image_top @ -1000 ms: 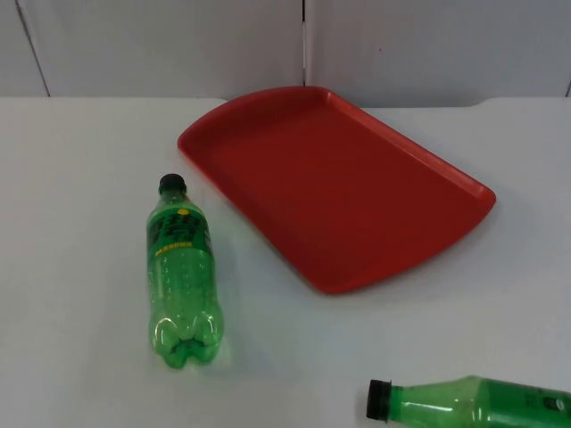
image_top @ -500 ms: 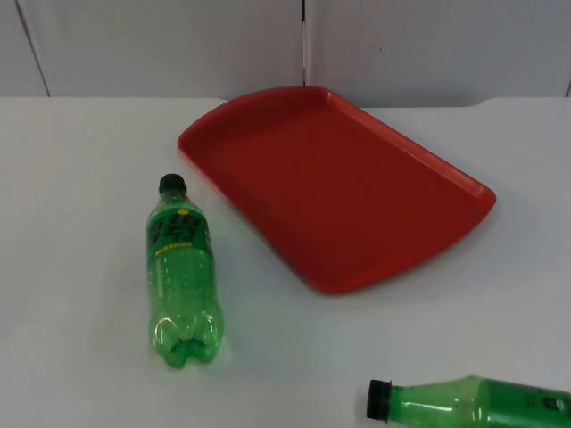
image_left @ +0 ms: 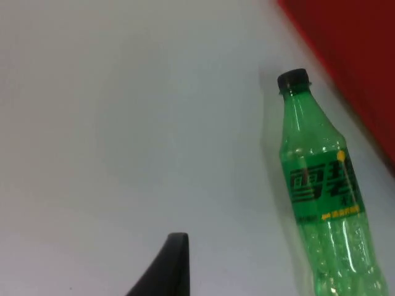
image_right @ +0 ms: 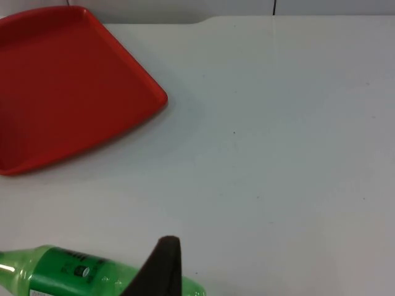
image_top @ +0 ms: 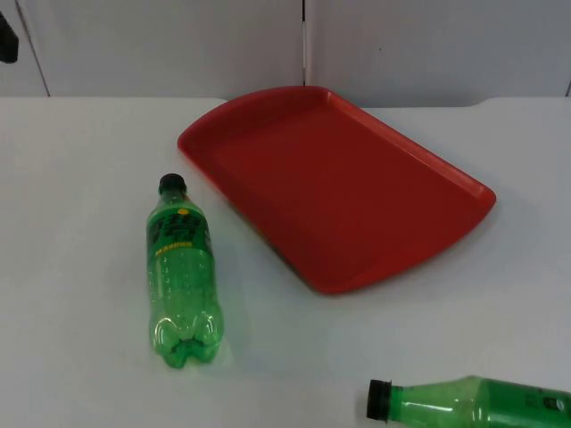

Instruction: Place the bottle upright on the tray.

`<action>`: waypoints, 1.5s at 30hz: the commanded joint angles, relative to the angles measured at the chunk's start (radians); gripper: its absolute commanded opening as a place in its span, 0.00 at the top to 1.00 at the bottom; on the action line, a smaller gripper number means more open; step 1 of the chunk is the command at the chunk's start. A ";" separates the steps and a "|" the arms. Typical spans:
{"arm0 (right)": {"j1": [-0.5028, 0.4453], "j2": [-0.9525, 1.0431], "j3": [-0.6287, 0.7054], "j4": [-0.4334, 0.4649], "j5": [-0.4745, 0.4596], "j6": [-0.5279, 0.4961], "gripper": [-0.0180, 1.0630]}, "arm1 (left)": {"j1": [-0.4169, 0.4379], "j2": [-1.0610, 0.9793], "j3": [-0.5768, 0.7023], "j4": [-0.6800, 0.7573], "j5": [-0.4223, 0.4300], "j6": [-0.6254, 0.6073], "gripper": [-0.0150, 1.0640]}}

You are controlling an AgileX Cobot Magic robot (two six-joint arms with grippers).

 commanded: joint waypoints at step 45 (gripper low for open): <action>-0.007 -0.004 0.002 -0.002 -0.003 0.000 0.01 | -0.342 0.673 -0.354 0.174 0.036 -0.519 0.01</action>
